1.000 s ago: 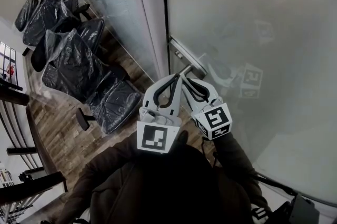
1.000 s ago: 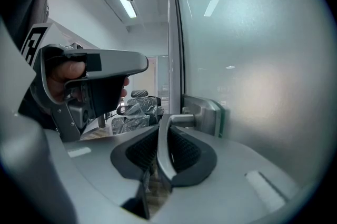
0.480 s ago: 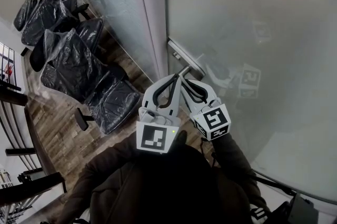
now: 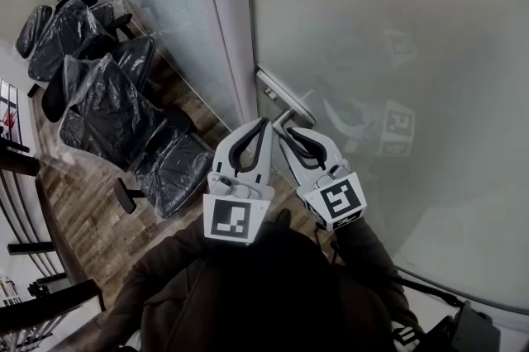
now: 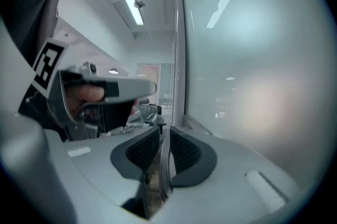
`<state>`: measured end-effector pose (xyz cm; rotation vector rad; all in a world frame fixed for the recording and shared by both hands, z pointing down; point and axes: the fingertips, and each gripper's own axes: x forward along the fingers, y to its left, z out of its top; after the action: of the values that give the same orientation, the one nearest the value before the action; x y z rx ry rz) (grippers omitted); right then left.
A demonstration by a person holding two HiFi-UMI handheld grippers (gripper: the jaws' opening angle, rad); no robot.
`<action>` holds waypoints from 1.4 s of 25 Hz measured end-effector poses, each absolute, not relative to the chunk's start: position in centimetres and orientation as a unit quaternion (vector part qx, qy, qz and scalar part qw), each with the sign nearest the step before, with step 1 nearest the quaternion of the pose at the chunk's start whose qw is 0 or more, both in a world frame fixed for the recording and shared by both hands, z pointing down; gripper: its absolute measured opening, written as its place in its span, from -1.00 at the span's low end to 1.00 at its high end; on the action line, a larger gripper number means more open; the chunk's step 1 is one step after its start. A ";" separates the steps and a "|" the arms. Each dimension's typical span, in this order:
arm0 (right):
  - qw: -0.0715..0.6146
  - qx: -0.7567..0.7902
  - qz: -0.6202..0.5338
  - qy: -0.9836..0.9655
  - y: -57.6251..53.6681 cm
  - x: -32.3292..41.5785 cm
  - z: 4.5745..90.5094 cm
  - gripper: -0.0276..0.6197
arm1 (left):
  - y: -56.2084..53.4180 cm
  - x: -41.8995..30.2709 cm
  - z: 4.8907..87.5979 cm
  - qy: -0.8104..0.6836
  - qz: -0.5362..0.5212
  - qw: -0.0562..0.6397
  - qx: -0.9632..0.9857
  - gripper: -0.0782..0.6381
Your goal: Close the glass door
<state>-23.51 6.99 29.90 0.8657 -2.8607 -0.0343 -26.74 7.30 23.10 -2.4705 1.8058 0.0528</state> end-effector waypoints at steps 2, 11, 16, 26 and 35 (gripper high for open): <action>0.046 0.288 -0.027 -0.956 7.3 -23.3 27.3 -0.72 | 7.3 -26.9 22.9 0.592 0.019 0.042 -0.805 -0.79; -0.011 0.332 -0.028 -0.943 7.4 -21.1 23.6 -0.91 | 7.6 -26.7 23.5 0.591 -0.001 0.042 -0.806 -0.79; -0.022 0.359 -0.022 -0.933 7.1 -19.8 24.3 -0.91 | 7.5 -26.4 23.8 0.588 0.002 0.050 -0.807 -0.79; -0.021 0.364 -0.027 -0.931 8.2 -19.4 23.7 -0.91 | 8.1 -25.5 24.2 0.577 -0.005 0.043 -0.816 -0.79; -0.036 0.365 -0.032 -0.930 8.4 -19.2 22.7 -0.91 | 7.8 -24.9 23.5 0.577 0.014 0.056 -0.815 -0.79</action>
<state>-19.20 8.37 22.67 1.1736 -2.9909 -0.1015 -24.91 7.76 23.45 -2.4724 1.7500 0.0426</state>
